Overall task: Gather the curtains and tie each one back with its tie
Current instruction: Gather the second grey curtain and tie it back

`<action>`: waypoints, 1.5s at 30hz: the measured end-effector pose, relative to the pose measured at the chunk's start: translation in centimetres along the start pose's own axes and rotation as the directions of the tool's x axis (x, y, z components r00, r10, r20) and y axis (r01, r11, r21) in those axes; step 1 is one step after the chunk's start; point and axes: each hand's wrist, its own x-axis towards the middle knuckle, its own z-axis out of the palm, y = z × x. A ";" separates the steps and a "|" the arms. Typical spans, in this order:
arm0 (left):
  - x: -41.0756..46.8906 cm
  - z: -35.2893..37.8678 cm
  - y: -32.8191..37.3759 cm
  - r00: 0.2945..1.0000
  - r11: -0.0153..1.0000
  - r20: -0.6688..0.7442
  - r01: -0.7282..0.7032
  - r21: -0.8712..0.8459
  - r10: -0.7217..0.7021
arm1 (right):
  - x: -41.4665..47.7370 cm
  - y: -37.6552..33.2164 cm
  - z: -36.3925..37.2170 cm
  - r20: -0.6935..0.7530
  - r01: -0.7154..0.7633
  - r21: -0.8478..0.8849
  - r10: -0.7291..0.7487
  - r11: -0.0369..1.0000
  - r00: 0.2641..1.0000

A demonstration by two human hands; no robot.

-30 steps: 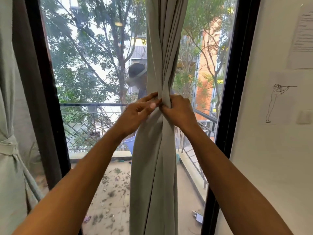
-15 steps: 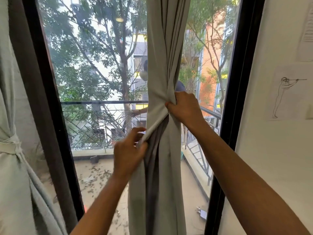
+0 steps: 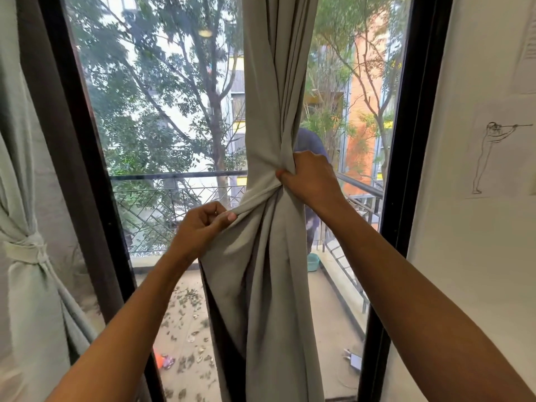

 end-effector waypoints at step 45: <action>7.1 2.4 9.3 0.920 0.956 -0.354 0.065 -0.288 -0.169 | -0.7 2.1 -1.1 0.107 -0.008 0.322 -0.028 0.947 0.994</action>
